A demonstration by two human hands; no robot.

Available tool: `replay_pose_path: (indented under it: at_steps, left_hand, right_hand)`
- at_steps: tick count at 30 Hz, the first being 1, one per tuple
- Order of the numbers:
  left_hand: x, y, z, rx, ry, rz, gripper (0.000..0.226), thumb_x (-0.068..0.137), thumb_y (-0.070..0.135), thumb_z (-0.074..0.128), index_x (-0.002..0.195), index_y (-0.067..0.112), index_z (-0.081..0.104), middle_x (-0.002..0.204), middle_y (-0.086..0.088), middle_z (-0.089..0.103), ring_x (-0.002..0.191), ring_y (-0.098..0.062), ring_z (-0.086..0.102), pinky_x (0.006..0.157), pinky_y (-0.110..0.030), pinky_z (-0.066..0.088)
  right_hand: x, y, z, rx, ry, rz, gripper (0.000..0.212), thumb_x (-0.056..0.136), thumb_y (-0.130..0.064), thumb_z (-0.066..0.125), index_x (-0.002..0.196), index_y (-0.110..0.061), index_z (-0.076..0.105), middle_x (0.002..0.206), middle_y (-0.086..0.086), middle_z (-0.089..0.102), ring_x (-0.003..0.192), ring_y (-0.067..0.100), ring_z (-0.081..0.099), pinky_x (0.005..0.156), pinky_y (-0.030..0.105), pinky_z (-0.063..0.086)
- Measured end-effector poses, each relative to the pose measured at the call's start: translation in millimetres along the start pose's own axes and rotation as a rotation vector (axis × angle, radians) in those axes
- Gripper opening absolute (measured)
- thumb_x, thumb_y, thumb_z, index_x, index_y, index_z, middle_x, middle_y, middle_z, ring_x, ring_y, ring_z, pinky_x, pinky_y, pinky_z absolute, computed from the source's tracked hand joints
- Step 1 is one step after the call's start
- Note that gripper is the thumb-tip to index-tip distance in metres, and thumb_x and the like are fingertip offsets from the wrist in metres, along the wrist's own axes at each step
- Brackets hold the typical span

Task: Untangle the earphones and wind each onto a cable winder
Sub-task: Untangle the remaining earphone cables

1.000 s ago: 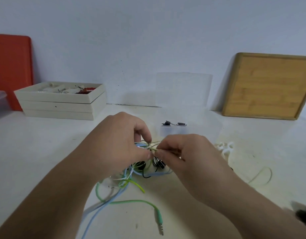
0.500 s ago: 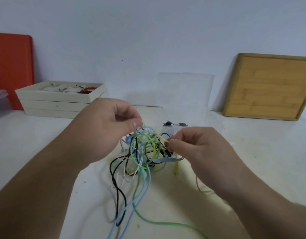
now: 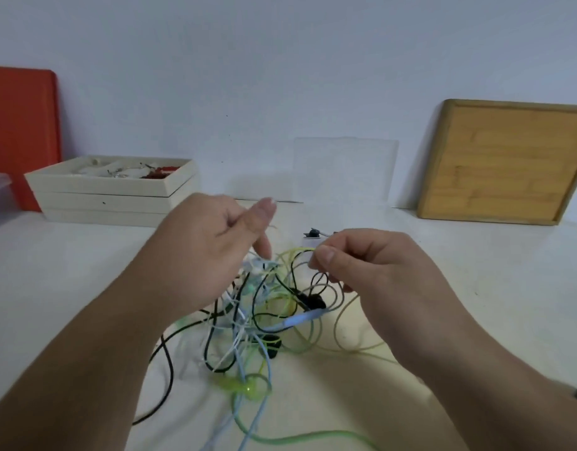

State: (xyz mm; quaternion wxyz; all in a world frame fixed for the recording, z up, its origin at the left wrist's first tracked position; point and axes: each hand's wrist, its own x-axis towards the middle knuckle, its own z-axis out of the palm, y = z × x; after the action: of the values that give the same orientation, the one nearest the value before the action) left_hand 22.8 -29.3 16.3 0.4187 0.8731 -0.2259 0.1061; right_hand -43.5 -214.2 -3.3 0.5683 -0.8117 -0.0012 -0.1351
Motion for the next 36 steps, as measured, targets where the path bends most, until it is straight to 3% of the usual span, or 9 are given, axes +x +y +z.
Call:
replay_pose_path:
  at_steps: [3,5,9,14,17,21,26,32,36]
  left_hand:
    - [0.8,-6.7,-1.8,0.001,-0.128,-0.12,0.054,0.08,0.074,0.051,0.068,0.027,0.075,0.08,-0.016,0.075,0.083,-0.028,0.074,0.082,-0.025,0.052]
    - [0.2,-5.1,-1.4,-0.059,-0.188,-0.136,0.035,0.074,0.061,0.07,0.073,0.026,0.075,0.088,-0.008,0.077,0.09,-0.025,0.074,0.092,-0.039,0.053]
    - [-4.9,1.9,0.2,-0.177,-0.346,-0.101,0.028,0.068,0.029,0.089,0.09,0.035,0.073,0.083,0.003,0.075,0.071,-0.017,0.069,0.083,-0.05,0.056]
    - [-0.6,-5.7,4.1,-0.007,-0.17,-0.133,0.02,0.079,0.01,0.073,0.071,0.028,0.074,0.058,0.006,0.067,0.048,-0.004,0.055,0.05,-0.021,0.044]
    - [1.9,-13.1,1.8,0.124,-0.063,-0.149,0.015,0.077,0.014,0.067,0.068,0.025,0.068,0.055,0.01,0.064,0.045,-0.003,0.052,0.053,-0.023,0.04]
    - [6.0,-25.1,-8.8,0.254,0.116,-0.187,0.018,0.078,0.01,0.066,0.067,0.025,0.065,0.056,0.006,0.061,0.053,-0.013,0.055,0.053,-0.026,0.034]
    - [10.8,-41.7,-21.0,0.448,0.352,-0.267,0.027,0.081,0.007,0.064,0.061,0.026,0.065,0.059,0.003,0.062,0.058,-0.022,0.058,0.058,-0.031,0.043]
    - [8.1,-36.5,-15.6,0.578,0.333,-0.299,0.043,0.074,-0.006,0.057,0.078,0.035,0.067,0.098,-0.003,0.061,0.089,-0.031,0.06,0.079,-0.046,0.054]
    - [0.5,-4.2,-1.7,0.181,0.113,0.028,0.052,0.077,-0.013,0.057,0.092,0.035,0.072,0.099,0.015,0.067,0.091,-0.001,0.062,0.08,-0.012,0.045]
  right_hand:
    - [2.0,-0.8,1.8,0.149,-0.008,-0.014,0.027,0.095,-0.019,0.06,0.072,-0.018,0.074,0.077,-0.001,0.075,0.071,0.007,0.065,0.074,0.024,0.048]
    - [4.3,1.5,3.0,0.276,-0.038,-0.005,0.031,0.098,-0.015,0.056,0.072,-0.019,0.073,0.086,0.004,0.078,0.085,0.015,0.071,0.083,0.035,0.048]
    - [5.6,0.5,2.2,0.562,-0.11,0.043,0.023,0.099,-0.013,0.049,0.082,-0.011,0.064,0.098,0.015,0.077,0.097,0.026,0.073,0.083,0.032,0.051]
    - [7.5,0.4,-5.1,0.561,-0.12,0.015,0.01,0.087,-0.027,0.065,0.081,-0.019,0.068,0.112,0.004,0.075,0.113,0.021,0.066,0.095,0.042,0.042]
    - [13.5,2.1,-16.5,0.504,0.081,-0.025,0.014,0.083,-0.031,0.064,0.073,-0.025,0.072,0.101,-0.004,0.074,0.103,0.016,0.064,0.093,0.039,0.045]
    - [20.2,-6.5,-37.7,0.865,0.15,-0.081,0.024,0.089,-0.02,0.054,0.067,-0.024,0.064,0.086,-0.002,0.072,0.081,0.016,0.067,0.084,0.032,0.051]
    - [25.7,-7.7,-70.6,1.169,0.199,-0.068,0.03,0.091,-0.018,0.049,0.062,-0.019,0.058,0.087,-0.005,0.074,0.079,0.01,0.072,0.075,0.025,0.056]
    - [26.1,-2.0,-83.3,1.262,0.107,-0.097,0.01,0.074,-0.018,0.054,0.064,-0.02,0.053,0.064,-0.006,0.057,0.049,0.008,0.05,0.056,0.02,0.046]
    - [22.4,-10.5,-73.1,0.919,0.165,-0.011,0.015,0.078,-0.017,0.047,0.066,-0.02,0.038,0.053,-0.003,0.041,0.04,0.011,0.029,0.045,0.022,0.031]
